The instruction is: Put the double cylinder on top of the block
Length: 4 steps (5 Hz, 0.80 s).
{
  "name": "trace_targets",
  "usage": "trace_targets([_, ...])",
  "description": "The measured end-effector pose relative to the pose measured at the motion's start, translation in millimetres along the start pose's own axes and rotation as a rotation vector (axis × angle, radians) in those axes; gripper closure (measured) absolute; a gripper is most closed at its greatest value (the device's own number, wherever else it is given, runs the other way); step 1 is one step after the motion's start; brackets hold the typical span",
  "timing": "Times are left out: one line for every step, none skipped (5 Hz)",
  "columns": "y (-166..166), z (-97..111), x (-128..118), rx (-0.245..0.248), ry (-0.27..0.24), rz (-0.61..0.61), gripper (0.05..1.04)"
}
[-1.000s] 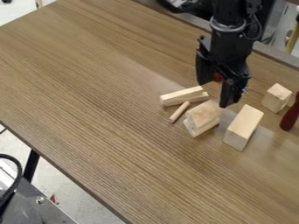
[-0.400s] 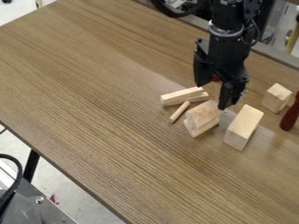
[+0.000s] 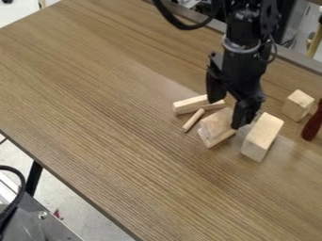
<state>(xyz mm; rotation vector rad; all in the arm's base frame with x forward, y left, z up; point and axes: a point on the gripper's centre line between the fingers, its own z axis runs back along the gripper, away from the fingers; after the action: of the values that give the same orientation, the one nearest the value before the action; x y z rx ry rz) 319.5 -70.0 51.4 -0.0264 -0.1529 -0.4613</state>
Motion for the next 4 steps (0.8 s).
trace_targets([-6,-11,-2,0.003,0.010,-0.017,0.084])
trace_targets([-6,-26,-7,-0.001,0.043,-0.020,0.115])
trace_targets([-8,-25,-6,-0.015,0.039,-0.012,0.389])
trace_targets([-10,-24,-8,-0.032,0.039,-0.011,0.466])
